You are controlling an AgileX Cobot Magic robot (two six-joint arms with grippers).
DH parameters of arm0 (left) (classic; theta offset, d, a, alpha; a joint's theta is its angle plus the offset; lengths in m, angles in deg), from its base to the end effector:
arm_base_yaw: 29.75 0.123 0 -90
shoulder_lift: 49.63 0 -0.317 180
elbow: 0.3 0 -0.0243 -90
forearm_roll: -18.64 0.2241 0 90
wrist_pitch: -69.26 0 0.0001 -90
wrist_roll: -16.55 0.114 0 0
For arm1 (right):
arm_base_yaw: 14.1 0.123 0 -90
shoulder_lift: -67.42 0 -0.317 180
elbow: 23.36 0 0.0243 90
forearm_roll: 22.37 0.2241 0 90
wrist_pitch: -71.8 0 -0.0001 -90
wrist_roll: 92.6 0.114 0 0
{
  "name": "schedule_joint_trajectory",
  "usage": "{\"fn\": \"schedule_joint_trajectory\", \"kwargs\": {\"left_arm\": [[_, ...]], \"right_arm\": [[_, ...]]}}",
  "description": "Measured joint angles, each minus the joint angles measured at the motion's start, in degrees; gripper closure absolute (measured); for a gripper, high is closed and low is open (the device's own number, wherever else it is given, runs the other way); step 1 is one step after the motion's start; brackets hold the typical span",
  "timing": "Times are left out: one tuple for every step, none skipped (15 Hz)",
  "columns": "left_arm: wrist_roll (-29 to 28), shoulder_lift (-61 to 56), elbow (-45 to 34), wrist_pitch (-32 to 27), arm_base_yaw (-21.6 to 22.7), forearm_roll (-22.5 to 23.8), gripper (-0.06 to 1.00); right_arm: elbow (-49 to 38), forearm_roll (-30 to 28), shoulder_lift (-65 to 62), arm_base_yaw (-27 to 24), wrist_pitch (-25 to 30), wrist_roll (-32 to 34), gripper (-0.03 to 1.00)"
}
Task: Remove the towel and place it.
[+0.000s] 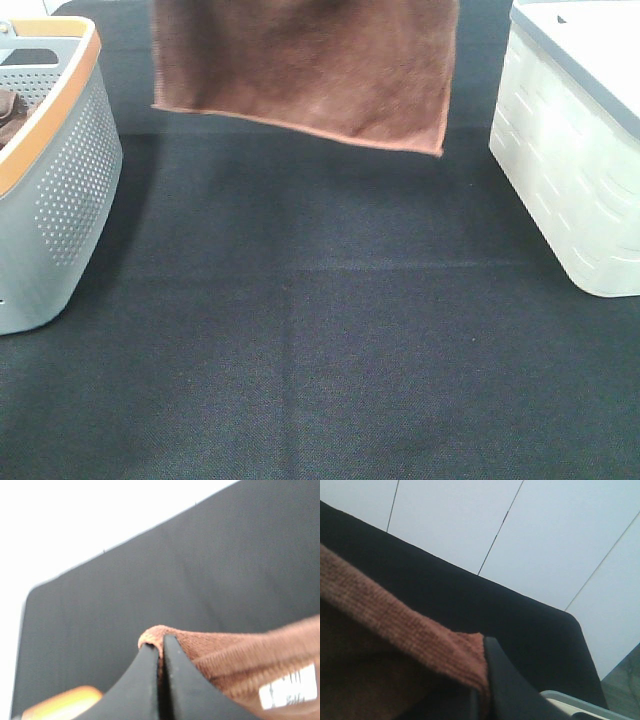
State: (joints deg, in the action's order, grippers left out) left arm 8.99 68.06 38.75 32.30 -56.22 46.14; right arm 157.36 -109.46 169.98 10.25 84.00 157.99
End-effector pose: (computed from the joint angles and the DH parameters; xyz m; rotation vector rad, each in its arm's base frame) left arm 0.4290 -0.1782 0.4299 0.5149 1.8784 0.1437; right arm 0.3762 0.1438 0.3862 -0.4766 1.7195 -0.0907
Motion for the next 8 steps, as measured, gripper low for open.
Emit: {"fn": "schedule_joint_trajectory", "kwargs": {"left_arm": [[-0.1,2.1,0.0,3.4,0.0,1.4,0.94],[-0.1,4.4,0.0,6.2,0.0,3.0,0.94],[-0.1,6.4,0.0,8.6,0.0,5.1,0.94],[-0.3,8.2,0.0,10.5,0.2,7.7,0.94],[-0.3,8.2,0.0,10.5,0.2,7.7,0.94],[-1.5,9.6,0.0,11.7,0.5,9.5,0.94],[-3.1,10.6,0.0,11.3,0.9,10.5,0.94],[-4.3,11.5,0.0,8.8,1.1,10.9,0.94]], "right_arm": [[2.5,0.0,2.1,-2.1,-2.8,1.8,0.97],[4.4,0.0,4.0,-4.0,-5.7,2.9,0.97],[6.1,0.0,6.0,-5.4,-8.0,3.4,0.97],[7.7,0.0,8.0,-6.4,-9.1,3.7,0.97],[7.7,0.0,8.0,-6.4,-9.1,3.7,0.97],[8.7,0.0,9.8,-6.6,-9.6,3.8,0.97],[8.7,0.1,11.0,-6.7,-10.1,3.8,0.97],[8.2,0.9,11.6,-6.6,-11.7,3.8,0.97]]}}
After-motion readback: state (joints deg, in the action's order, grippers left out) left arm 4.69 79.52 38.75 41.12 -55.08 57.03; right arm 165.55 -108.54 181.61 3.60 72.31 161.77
